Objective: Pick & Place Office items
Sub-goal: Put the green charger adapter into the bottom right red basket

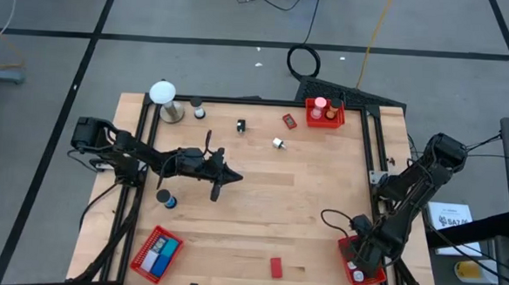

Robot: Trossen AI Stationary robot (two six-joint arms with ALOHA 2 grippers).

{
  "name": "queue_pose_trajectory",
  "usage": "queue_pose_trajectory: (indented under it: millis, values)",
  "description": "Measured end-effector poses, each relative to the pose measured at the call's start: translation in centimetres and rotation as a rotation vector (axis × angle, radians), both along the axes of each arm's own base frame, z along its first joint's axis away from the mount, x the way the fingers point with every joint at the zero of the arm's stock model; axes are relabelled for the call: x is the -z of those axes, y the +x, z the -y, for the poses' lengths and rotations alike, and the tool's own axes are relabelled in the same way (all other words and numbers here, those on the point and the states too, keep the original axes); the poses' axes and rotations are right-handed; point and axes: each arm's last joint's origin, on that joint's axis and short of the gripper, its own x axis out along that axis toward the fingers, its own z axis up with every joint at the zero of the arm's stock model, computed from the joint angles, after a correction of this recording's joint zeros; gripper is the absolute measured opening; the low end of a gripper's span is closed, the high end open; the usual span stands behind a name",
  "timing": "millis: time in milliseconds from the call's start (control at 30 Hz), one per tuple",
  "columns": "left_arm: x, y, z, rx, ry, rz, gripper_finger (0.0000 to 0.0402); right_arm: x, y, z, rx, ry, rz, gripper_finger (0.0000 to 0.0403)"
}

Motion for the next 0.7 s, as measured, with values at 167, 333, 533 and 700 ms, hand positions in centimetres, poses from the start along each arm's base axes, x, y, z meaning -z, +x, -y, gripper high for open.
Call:
queue_pose_trajectory:
  millis: [167,333,533,700]
  values:
    - [0.00,0.00,0.00,-0.001,0.001,0.000,0.0007,0.07,-0.04,0.01,-0.001,0.002,-0.004,0.0141]
    - [0.00,0.00,0.00,-0.001,0.001,0.000,0.0006,0.06,-0.04,-0.05,-0.003,0.014,-0.013,0.0176]
    - [0.00,0.00,0.00,-0.001,0.003,0.000,0.0005,0.03,-0.04,-0.13,-0.005,0.028,-0.020,0.0196]
    - [0.00,0.00,-0.01,0.000,0.006,0.000,0.0010,-0.03,0.12,-0.40,-0.006,0.059,-0.005,0.0203]
